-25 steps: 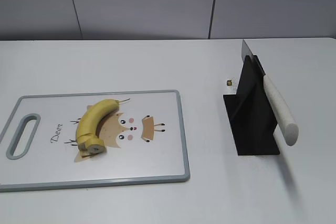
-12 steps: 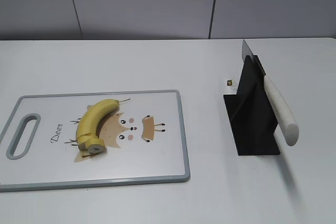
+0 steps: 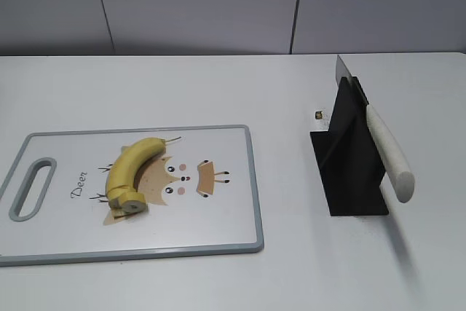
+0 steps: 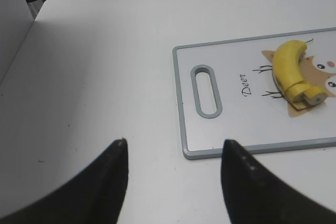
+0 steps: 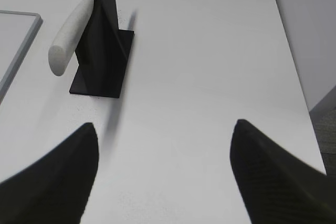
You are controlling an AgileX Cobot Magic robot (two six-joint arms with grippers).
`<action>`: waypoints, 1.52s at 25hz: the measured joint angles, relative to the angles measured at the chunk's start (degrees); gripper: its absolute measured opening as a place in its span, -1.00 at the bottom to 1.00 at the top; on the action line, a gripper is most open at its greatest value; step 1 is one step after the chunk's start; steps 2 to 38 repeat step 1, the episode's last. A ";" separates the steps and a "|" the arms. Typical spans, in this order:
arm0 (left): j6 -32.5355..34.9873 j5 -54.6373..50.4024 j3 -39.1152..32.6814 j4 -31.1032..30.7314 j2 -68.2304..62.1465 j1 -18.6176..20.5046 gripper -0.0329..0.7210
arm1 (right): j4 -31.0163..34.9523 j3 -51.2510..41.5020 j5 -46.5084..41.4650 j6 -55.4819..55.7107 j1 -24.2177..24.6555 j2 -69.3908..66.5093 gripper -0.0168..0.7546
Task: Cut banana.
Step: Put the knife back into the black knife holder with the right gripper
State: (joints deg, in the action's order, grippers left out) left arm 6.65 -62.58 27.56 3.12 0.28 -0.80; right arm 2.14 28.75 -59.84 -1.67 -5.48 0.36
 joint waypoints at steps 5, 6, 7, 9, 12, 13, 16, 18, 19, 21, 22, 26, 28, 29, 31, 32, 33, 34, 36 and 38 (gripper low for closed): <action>0.00 0.00 0.00 0.05 0.00 0.00 0.55 | 0.00 0.00 0.00 0.00 0.00 0.00 0.58; 0.00 0.00 0.00 0.05 0.00 0.00 0.55 | 0.00 0.00 0.00 0.00 0.00 0.00 0.58; 0.00 0.00 0.00 0.05 0.00 0.00 0.55 | 0.00 0.00 0.00 0.00 0.00 0.00 0.58; 0.00 0.00 0.00 0.05 0.00 0.00 0.55 | 0.00 0.00 0.00 0.00 0.00 0.00 0.58; 0.00 0.00 0.00 0.05 0.00 0.00 0.55 | 0.00 0.00 0.00 0.00 0.00 0.00 0.58; 0.00 0.00 0.00 0.05 0.00 0.00 0.55 | 0.00 0.00 0.00 0.00 0.00 0.00 0.58; 0.00 0.00 0.00 0.05 0.00 0.00 0.55 | 0.00 0.00 0.00 0.00 0.00 0.00 0.58; 0.00 0.00 0.00 0.05 0.00 0.00 0.55 | 0.00 0.00 0.00 0.00 0.00 0.00 0.58; 0.00 0.00 0.00 0.05 0.00 0.00 0.55 | 0.00 0.00 0.00 0.00 0.00 0.00 0.58; 0.00 0.00 0.00 0.05 0.00 0.00 0.55 | 0.00 0.00 0.00 0.00 0.00 0.00 0.58; 0.00 0.00 0.00 0.05 0.00 0.00 0.55 | 0.00 0.00 0.00 0.00 0.00 0.00 0.58; 0.00 0.00 0.00 0.05 0.00 0.00 0.55 | 0.00 0.00 0.00 0.00 0.00 0.00 0.58; 0.00 0.00 0.00 0.05 0.00 0.00 0.55 | 0.00 0.00 0.00 0.00 0.00 0.00 0.58; 0.00 0.00 0.00 0.05 0.00 0.00 0.55 | 0.00 0.00 0.00 0.00 0.00 0.00 0.58; 0.00 0.00 0.00 0.05 0.00 0.00 0.55 | 0.00 0.00 0.00 0.00 0.00 0.00 0.58; 0.00 0.00 0.00 0.05 0.00 0.00 0.55 | 0.00 0.00 0.00 0.00 0.00 0.00 0.58; 0.00 0.00 0.00 0.05 0.00 0.00 0.55 | 0.00 0.00 0.00 0.00 0.00 0.00 0.58; 0.00 0.00 0.00 0.05 0.00 0.00 0.55 | 0.00 0.00 0.00 0.00 0.00 0.00 0.58; 0.00 0.00 0.00 0.05 0.00 0.00 0.55 | 0.00 0.00 0.00 0.00 0.00 0.00 0.58; 0.00 0.00 0.00 0.05 0.00 0.00 0.55 | 0.00 0.00 0.00 0.00 0.00 0.00 0.58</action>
